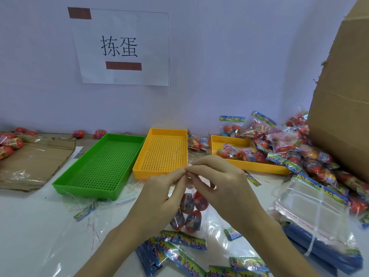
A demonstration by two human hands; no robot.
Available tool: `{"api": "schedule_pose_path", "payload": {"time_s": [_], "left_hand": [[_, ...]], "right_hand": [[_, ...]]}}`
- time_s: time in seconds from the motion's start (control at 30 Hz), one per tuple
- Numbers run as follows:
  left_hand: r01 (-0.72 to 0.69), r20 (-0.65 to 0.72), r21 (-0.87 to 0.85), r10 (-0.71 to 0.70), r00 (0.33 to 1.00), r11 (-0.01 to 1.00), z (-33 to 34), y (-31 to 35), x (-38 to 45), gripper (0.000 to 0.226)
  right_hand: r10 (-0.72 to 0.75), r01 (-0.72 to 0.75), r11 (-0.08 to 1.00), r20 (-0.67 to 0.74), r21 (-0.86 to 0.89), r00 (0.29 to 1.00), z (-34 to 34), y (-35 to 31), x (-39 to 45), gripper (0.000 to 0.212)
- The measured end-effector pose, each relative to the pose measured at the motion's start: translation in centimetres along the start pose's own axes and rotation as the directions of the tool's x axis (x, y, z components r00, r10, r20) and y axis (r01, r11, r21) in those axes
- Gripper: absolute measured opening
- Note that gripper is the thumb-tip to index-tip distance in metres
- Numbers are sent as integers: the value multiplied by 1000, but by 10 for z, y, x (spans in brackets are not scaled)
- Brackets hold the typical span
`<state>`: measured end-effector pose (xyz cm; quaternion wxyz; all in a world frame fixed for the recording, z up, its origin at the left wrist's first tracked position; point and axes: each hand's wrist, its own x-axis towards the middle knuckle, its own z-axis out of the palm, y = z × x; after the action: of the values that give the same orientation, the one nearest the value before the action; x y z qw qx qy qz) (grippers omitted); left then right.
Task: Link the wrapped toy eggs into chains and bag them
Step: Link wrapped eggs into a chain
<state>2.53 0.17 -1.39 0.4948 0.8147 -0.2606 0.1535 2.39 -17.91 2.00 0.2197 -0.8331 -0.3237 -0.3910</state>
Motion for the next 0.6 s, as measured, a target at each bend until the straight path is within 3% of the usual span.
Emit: {"api": "schedule_pose_path", "payload": {"time_s": [0.23,0.43,0.6], "left_hand": [[-32,28,41,31,999,999,1,4,0,36],[-1,7,2,1,1000,1000,-2,-1,-1,26],[15,68,17,-16,998,1000,-5,-3,-2,26]], "right_hand": [[51,-52,998,37,21,998,6,1,-1,7],[63,-71,980,47,186,997,3,5,-1,8],[66,-76,966,47,246,997,0,9,2,6]]}}
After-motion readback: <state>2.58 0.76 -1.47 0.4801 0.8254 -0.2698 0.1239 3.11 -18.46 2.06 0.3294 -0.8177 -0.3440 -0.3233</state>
